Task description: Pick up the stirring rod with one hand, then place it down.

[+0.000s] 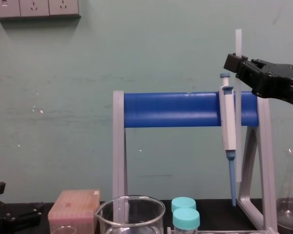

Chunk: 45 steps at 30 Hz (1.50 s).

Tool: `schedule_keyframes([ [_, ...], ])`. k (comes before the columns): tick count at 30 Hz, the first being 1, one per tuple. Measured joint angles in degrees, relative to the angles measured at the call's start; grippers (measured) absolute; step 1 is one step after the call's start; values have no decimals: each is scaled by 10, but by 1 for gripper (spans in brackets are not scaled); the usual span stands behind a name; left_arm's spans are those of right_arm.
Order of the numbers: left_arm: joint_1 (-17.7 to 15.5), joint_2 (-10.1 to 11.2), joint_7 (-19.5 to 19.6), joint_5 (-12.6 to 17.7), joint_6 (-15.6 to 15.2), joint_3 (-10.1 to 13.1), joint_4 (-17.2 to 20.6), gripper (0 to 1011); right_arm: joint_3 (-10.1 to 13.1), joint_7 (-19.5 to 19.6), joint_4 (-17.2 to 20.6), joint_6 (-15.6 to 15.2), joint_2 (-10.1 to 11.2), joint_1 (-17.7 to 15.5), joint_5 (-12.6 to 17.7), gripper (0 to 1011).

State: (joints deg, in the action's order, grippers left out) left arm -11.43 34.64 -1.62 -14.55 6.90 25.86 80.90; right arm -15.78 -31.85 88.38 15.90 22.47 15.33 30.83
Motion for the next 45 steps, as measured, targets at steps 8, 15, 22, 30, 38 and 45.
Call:
schedule_keyframes([
  [8,0,0,0,0,0,0,0,1000,-2,-2,-3,1,0,1,-2,71],
  [15,0,0,0,0,0,0,0,1000,-8,-14,-6,-3,6,-4,2,71],
  [22,0,0,0,0,0,0,0,1000,-19,-30,-8,-7,20,-24,4,71],
  [30,0,0,0,0,0,0,0,1000,-25,-32,-22,-2,23,-37,5,71],
  [38,0,0,0,0,0,0,0,1000,-30,-37,-51,12,12,-29,2,71],
  [45,0,0,0,0,0,0,0,1000,-39,-40,-82,24,-1,-15,-9,71],
])
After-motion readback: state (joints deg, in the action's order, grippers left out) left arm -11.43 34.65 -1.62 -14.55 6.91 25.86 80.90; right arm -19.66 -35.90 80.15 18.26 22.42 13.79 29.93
